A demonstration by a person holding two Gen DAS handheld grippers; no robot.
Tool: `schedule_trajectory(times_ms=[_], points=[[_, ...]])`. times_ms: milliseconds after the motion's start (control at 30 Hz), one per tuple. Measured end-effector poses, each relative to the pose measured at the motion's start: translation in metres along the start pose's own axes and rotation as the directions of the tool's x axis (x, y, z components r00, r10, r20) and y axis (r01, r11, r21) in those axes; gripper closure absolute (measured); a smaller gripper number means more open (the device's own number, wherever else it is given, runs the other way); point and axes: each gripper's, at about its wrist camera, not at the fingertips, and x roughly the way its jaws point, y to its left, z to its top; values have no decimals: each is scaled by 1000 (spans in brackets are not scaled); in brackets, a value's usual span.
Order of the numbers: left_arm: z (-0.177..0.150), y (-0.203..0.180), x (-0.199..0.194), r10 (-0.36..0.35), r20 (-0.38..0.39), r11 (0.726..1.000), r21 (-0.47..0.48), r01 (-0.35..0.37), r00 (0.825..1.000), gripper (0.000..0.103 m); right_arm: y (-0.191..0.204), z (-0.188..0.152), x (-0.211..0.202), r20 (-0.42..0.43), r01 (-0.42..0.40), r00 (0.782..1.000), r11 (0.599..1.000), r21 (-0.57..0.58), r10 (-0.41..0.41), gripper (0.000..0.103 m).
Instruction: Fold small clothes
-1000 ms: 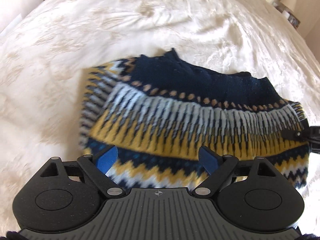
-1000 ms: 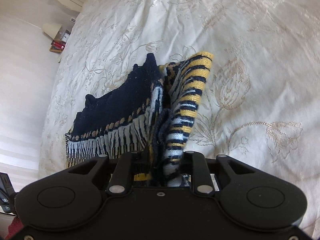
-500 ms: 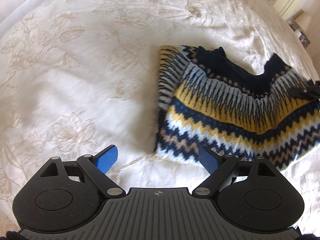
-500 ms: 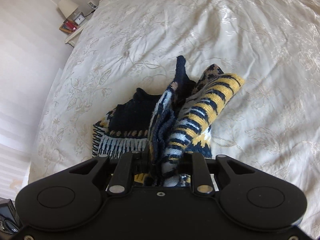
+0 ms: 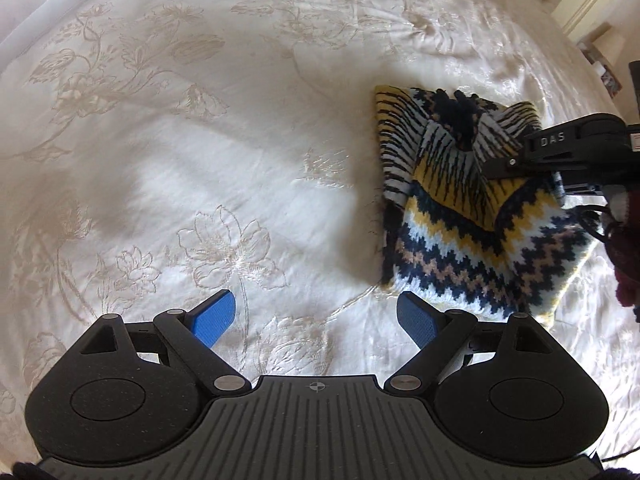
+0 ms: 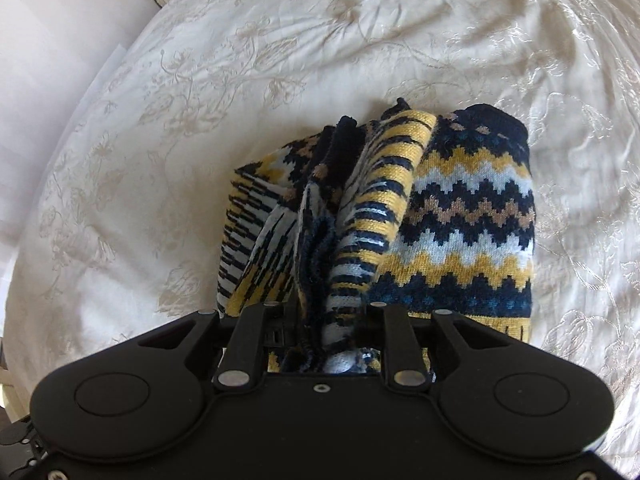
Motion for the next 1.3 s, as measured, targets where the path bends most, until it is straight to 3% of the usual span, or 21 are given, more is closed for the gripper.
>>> schedule_trajectory(times_ms=[67, 133, 233, 333, 400, 667, 767, 900, 1000, 1067, 1100, 1300], points=[[-2, 3, 0, -1, -4, 1000, -12, 0, 1000, 15, 7, -1, 9, -9, 20, 1000, 1000, -15, -20, 71], [-4, 4, 1, -2, -7, 1000, -19, 2, 1000, 15, 11, -2, 13, -10, 7, 1000, 1000, -23, -7, 60], [-5, 3, 2, -6, -12, 1000, -23, 5, 1000, 15, 14, -6, 8, 11, -75, 997, 997, -36, 75, 52], [-3, 0, 4, -13, -10, 1000, -21, 13, 1000, 15, 9, -11, -6, 40, -199, 979, 979, -34, 200, 52], [1, -5, 4, -19, -3, 1000, -17, 19, 1000, 15, 5, -14, -17, 67, -216, 973, 975, -46, 219, 52], [32, -31, 9, -89, 26, 996, 8, 89, 996, 15, -35, -30, -51, 133, -149, 979, 988, -32, 152, 52], [47, -41, 14, -127, 30, 992, 1, 127, 991, 15, -42, -41, -56, 120, -113, 985, 990, -82, 123, 52], [71, -53, 24, -167, 22, 986, -9, 167, 986, 15, -31, -69, -62, 107, -76, 989, 975, -208, 100, 43], [85, -60, 31, -174, 8, 985, 0, 174, 985, 15, -8, -91, -58, 114, -28, 991, 939, -342, 72, 42], [90, -63, 34, -181, -5, 984, 3, 181, 984, 15, 12, -106, -53, 137, 20, 990, 898, -441, 45, 35], [92, -63, 35, -188, -14, 982, 2, 188, 982, 15, 22, -113, -49, 153, 47, 988, 871, -488, 32, 30], [100, -65, 43, -227, -72, 974, -19, 226, 971, 15, 64, -144, -15, 225, 207, 972, 674, -709, -62, 24]])
